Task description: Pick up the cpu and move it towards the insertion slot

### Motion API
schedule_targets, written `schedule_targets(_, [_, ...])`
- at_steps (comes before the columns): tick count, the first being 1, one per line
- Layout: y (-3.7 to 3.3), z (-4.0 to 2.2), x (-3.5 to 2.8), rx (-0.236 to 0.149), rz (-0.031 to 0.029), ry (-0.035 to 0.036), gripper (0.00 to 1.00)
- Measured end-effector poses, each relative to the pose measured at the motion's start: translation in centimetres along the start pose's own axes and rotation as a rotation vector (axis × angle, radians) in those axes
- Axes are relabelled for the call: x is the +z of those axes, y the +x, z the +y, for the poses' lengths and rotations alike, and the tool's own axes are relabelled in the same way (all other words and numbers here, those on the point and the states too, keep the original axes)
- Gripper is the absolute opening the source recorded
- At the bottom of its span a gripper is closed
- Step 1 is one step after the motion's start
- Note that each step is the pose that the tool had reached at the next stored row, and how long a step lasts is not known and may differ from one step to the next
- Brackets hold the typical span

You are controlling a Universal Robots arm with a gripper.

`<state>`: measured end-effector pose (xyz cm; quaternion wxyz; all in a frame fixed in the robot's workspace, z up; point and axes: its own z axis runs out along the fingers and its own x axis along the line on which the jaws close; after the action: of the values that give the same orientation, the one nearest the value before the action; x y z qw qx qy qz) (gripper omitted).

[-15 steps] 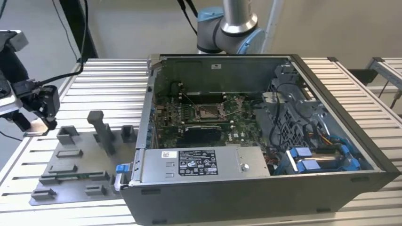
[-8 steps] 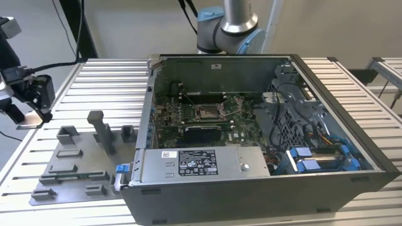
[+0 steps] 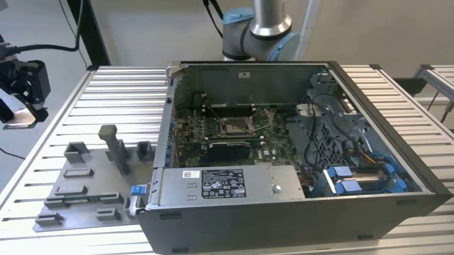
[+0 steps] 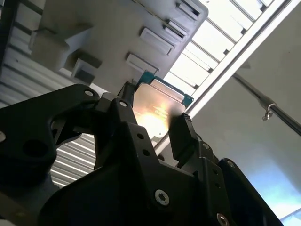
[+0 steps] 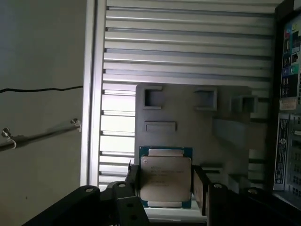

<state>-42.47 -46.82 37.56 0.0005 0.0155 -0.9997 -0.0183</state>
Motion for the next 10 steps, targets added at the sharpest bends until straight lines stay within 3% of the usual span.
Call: schedule_targets(10, [0.00, 0.17, -4.55, 0.000, -0.0001, -0.0001, 0.00])
